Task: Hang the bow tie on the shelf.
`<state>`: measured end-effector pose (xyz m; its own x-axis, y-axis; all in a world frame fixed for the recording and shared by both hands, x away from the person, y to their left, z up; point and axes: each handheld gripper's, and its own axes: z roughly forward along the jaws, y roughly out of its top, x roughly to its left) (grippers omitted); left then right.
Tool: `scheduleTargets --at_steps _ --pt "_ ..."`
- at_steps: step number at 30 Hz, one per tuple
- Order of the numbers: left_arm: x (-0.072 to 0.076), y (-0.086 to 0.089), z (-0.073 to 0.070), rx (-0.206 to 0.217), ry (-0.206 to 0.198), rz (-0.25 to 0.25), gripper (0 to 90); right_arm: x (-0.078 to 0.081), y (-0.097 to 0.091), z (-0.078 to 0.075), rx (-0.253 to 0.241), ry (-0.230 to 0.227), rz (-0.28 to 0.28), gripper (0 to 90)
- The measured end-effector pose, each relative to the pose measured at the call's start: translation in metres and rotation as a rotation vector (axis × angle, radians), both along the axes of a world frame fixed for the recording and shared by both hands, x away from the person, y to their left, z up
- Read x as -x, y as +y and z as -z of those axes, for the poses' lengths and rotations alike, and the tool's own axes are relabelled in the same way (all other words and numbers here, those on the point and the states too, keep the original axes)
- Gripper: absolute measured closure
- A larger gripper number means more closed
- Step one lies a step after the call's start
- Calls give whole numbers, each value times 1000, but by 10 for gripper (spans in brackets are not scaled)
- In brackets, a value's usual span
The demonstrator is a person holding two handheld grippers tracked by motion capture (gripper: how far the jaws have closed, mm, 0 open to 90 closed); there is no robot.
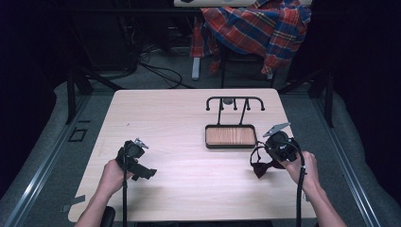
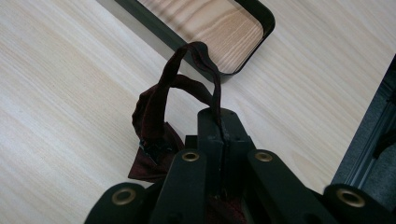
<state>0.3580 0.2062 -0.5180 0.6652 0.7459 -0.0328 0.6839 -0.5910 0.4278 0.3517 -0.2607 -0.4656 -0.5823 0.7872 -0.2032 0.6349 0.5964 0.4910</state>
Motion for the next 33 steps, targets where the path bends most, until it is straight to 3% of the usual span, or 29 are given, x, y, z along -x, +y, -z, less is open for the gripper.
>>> scheduleTargets --at_steps 10,16,33 --pt "2 1 -2 6 -4 2 1 -1 -5 -2 -17 -2 24 894" --pt "0 0 -1 3 -2 4 1 1 -3 -6 -28 -30 22 894" --pt "3 -1 -4 12 -16 10 1 -11 -3 -20 -53 -62 43 895"
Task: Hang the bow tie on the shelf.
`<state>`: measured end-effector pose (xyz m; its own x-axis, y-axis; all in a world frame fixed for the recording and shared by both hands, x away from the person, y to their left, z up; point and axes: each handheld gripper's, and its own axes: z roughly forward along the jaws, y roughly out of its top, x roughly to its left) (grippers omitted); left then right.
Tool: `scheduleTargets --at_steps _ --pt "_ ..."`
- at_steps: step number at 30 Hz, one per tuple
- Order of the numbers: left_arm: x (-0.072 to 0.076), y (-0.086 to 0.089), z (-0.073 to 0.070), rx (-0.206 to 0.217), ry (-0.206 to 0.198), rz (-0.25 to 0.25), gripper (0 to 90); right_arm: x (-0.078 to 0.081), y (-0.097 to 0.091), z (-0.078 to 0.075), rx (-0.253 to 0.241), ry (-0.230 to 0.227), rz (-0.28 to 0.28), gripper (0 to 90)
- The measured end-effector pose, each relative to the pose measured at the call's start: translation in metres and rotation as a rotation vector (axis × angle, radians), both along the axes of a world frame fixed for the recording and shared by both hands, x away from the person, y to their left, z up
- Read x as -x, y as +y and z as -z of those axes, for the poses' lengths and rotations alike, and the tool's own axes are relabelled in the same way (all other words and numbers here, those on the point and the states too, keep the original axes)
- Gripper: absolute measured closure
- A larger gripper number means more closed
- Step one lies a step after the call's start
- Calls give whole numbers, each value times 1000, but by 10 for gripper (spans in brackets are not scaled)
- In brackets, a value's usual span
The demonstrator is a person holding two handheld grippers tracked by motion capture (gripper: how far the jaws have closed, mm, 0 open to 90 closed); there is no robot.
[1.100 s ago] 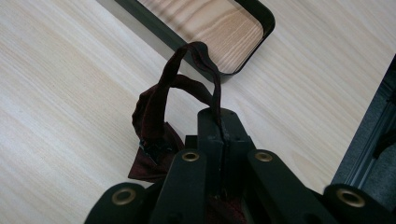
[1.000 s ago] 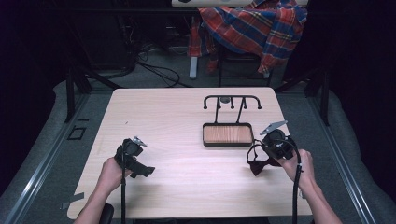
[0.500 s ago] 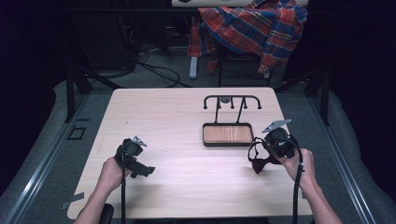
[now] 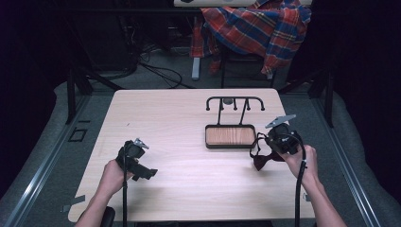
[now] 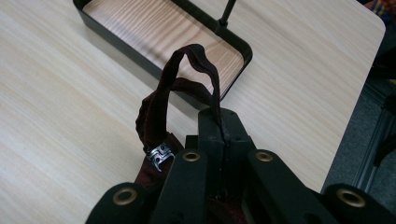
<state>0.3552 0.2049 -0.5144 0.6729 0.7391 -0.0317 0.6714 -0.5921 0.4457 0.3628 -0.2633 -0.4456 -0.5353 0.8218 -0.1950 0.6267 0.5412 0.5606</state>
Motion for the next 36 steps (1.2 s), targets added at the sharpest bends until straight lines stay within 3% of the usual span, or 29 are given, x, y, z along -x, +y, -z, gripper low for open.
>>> scheduleTargets --at_steps 11,22,28,36 --pt "0 -1 0 -5 -9 -15 5 -26 -3 -2 -51 -17 32 895" --pt "-1 1 3 -6 -2 -24 4 -25 -19 -14 -101 -67 49 895" --pt "-1 -1 3 -6 1 -20 5 -26 -19 -21 -124 -105 52 895" --pt "0 1 3 -10 4 -19 5 -31 -18 -26 -123 -113 51 894"
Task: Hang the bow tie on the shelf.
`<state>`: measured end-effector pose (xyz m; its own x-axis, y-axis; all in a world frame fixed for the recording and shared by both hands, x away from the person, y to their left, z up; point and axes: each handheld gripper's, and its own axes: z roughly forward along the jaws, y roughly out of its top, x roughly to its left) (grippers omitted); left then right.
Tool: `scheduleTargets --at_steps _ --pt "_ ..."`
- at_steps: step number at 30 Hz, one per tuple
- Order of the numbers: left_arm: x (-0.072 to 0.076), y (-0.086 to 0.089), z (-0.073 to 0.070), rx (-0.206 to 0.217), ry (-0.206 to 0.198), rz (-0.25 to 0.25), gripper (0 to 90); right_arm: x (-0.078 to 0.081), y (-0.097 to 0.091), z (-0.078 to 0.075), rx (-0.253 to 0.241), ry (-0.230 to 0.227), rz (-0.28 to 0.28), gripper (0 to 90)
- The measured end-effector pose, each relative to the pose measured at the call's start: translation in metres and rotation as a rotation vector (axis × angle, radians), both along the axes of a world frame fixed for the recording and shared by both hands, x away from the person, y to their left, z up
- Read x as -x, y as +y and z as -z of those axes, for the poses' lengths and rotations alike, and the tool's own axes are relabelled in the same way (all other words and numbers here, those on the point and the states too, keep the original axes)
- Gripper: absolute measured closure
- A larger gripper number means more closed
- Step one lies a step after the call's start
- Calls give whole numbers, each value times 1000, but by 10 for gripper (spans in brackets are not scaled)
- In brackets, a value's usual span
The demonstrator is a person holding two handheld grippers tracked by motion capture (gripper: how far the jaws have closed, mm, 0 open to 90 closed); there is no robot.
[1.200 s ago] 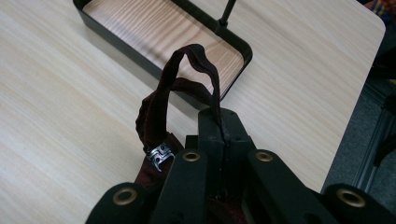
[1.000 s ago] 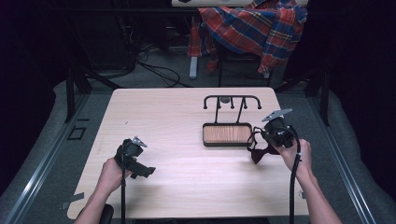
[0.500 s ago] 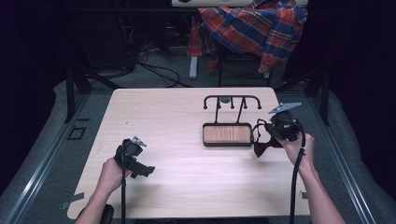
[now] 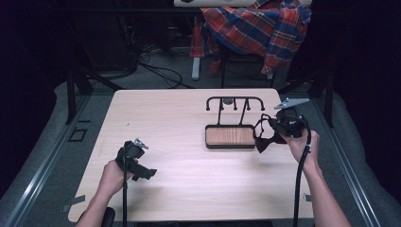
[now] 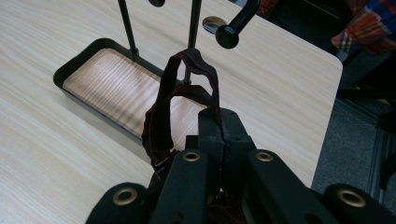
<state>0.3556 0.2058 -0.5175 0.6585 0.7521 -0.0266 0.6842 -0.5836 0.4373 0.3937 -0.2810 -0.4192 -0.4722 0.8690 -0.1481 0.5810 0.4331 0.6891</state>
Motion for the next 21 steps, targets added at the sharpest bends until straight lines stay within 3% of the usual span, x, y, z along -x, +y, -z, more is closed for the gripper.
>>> scheduleTargets --at_steps 9,15,21 --pt "0 0 0 -8 6 9 5 -3 1 -3 -5 -6 -1 894" --pt "1 0 -1 -5 1 18 4 -4 3 -8 -22 -45 4 894" --pt "0 1 -1 0 1 17 5 -7 4 -9 -20 -56 16 894"
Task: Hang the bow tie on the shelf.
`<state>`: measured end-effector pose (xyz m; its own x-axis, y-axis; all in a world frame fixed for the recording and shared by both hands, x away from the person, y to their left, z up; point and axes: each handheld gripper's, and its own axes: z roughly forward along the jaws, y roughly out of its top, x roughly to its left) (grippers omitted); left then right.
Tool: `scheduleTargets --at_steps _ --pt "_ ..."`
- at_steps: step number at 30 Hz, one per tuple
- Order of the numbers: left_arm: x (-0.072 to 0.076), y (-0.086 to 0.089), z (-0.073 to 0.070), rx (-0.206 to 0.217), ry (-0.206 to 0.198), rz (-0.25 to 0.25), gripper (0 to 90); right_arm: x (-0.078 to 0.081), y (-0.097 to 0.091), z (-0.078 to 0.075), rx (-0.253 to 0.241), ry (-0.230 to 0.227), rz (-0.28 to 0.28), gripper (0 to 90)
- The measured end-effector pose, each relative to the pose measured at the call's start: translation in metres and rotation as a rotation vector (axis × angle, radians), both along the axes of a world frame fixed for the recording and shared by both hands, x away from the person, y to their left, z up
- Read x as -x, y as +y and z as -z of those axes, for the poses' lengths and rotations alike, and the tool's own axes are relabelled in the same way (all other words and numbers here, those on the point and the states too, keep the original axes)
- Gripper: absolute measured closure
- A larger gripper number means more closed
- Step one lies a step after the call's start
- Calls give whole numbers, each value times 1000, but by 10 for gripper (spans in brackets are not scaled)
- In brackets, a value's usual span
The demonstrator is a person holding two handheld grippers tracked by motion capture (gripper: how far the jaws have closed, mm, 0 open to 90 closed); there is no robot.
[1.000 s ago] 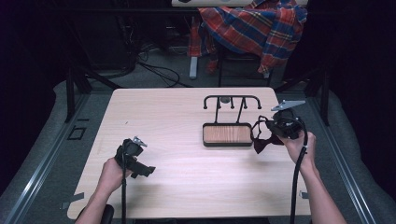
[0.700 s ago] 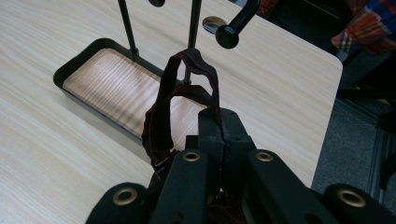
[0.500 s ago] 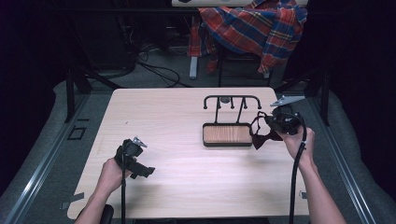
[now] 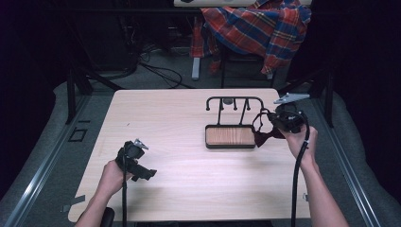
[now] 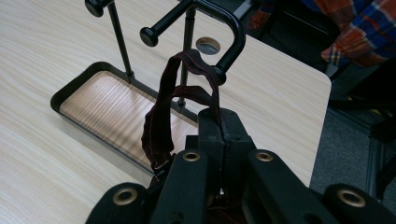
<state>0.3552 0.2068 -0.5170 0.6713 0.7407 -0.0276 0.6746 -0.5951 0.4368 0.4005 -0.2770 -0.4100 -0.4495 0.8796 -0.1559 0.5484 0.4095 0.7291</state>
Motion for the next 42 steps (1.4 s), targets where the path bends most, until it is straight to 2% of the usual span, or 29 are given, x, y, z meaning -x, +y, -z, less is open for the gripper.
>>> scheduleTargets --at_steps 7,11,13,15,24,32,35,42 --pt "0 0 0 3 1 0 4 -4 -2 -3 -5 -9 3 894" --pt "-1 0 0 4 3 0 5 -6 -2 -6 -26 -31 7 894" --pt "-1 0 0 4 4 -1 4 -8 -2 -9 -25 -41 13 894" --pt "-1 0 0 3 4 -1 5 -10 -2 -11 1 -41 19 894" --pt "-1 1 0 3 5 -4 5 -21 -1 -10 -6 -37 26 894" --pt "-2 2 1 3 6 -6 5 -33 4 -2 20 -27 59 894" --pt "-2 3 1 1 7 -8 5 -35 3 1 4 -28 72 894" --pt "-2 3 1 3 7 -7 5 -42 -2 12 -13 2 88 891"
